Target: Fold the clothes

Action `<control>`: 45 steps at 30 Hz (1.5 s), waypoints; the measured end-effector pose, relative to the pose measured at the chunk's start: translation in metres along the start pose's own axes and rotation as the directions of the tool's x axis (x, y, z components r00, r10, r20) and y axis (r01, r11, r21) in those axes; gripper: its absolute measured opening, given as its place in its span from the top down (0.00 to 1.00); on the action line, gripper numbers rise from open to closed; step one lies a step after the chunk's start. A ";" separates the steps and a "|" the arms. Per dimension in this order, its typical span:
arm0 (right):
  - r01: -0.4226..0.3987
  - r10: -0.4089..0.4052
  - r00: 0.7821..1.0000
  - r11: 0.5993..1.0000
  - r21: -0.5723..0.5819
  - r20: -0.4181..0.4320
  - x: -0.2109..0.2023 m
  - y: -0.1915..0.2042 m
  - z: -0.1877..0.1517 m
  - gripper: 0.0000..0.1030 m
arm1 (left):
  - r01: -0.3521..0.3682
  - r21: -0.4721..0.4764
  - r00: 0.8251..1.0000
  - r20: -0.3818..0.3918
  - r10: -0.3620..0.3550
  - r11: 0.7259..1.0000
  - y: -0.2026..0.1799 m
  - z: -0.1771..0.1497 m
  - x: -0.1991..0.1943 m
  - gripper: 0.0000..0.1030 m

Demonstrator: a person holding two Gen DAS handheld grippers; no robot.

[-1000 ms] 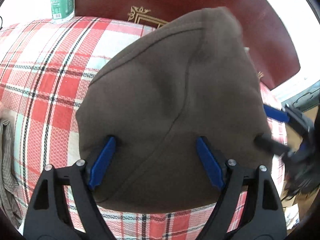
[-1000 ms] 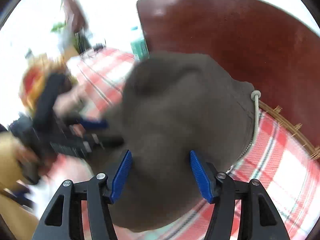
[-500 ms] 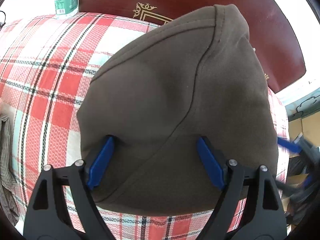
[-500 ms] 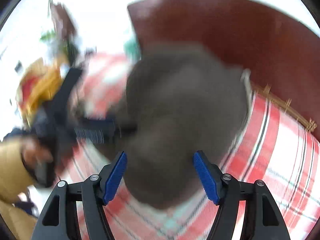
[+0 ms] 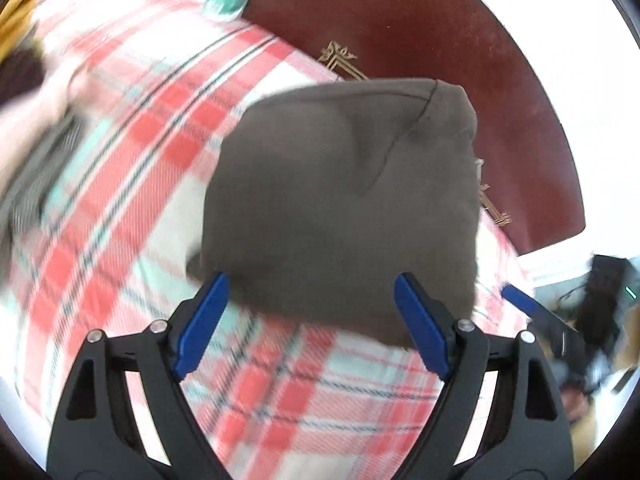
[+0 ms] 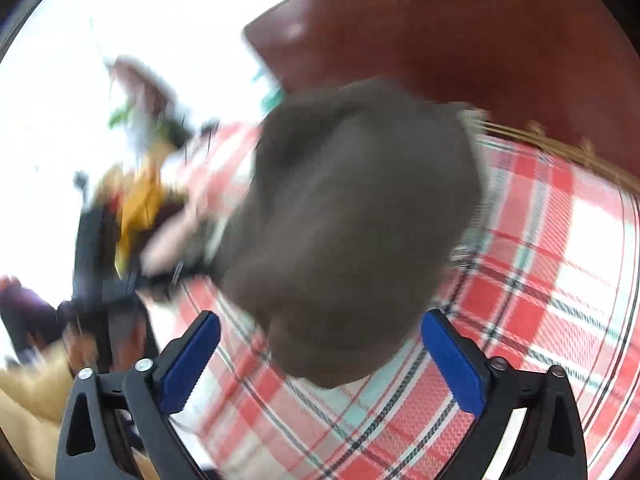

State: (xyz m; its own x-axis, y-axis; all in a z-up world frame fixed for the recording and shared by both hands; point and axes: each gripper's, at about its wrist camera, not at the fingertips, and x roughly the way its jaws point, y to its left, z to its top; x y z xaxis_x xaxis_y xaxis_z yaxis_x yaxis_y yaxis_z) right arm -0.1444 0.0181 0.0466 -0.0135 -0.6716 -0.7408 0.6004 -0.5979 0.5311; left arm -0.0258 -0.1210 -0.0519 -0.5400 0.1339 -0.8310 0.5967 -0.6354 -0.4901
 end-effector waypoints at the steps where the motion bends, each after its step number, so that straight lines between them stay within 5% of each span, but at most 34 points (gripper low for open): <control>1: -0.028 0.026 0.999 0.997 0.073 0.021 -0.006 -0.018 0.006 0.00 | 0.018 -0.033 1.000 -0.015 -0.019 0.999 0.002 -0.007 -0.001 0.17; 6: -0.167 0.178 0.984 0.905 0.392 0.008 0.044 -0.099 0.029 0.00 | 0.096 -0.205 0.984 -0.127 -0.124 0.974 0.013 -0.033 0.029 0.17; 9: -0.201 0.237 0.971 0.863 0.464 -0.020 0.085 -0.110 0.040 0.00 | 0.095 -0.241 0.988 -0.099 -0.122 0.966 0.018 -0.024 0.052 0.17; 16: -0.293 0.301 0.952 0.826 0.481 0.063 0.116 -0.106 0.044 0.00 | 0.219 -0.331 0.964 -0.072 -0.256 0.918 0.045 0.002 0.094 0.07; 20: -0.338 0.327 0.939 0.815 0.471 0.106 0.110 -0.093 0.051 0.17 | 0.301 -0.315 0.945 -0.030 -0.326 0.900 0.046 0.013 0.077 0.27; 22: -0.394 0.366 0.918 0.798 0.456 0.153 0.091 -0.084 0.056 0.25 | 0.335 -0.297 0.937 0.006 -0.349 0.894 0.045 0.024 0.059 0.33; 26: -0.547 0.481 0.837 0.738 0.396 0.260 0.075 -0.054 0.077 0.41 | 0.366 -0.239 0.930 0.131 -0.344 0.900 0.048 0.055 0.006 0.35; 29: -0.620 0.548 0.784 0.710 0.334 0.290 0.080 -0.022 0.101 0.44 | 0.336 -0.199 0.929 0.233 -0.288 0.921 0.056 0.081 -0.034 0.35; 34: -0.663 0.600 0.748 0.702 0.261 0.283 0.126 0.010 0.128 0.45 | 0.205 -0.128 0.936 0.315 -0.156 0.970 0.075 0.112 -0.061 0.35; 35: -0.655 0.590 0.755 0.686 0.317 0.285 0.145 0.004 0.125 0.45 | 0.178 -0.125 0.945 0.299 -0.135 0.976 0.080 0.113 -0.054 0.35; 38: -0.535 0.494 0.844 0.749 0.391 0.209 0.184 -0.013 0.105 0.44 | 0.117 -0.161 0.979 0.186 -0.086 0.980 0.104 0.103 -0.013 0.35; 41: -0.472 0.472 0.873 0.756 0.453 0.120 0.206 -0.023 0.090 0.23 | 0.136 -0.212 0.982 0.155 -0.104 0.968 0.126 0.088 -0.001 0.35; 45: -0.355 0.361 0.931 0.857 0.373 0.056 0.183 -0.007 0.088 0.18 | 0.125 -0.244 0.987 0.131 -0.095 0.962 0.138 0.076 -0.013 0.34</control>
State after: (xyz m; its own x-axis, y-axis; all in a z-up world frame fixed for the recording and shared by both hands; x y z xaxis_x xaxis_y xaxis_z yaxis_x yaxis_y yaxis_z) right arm -0.2218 -0.1391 -0.0567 0.1595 -0.8656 -0.4746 0.2217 -0.4371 0.8717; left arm 0.0189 -0.2682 -0.0887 -0.6670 0.0927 -0.7392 0.6516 -0.4086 -0.6391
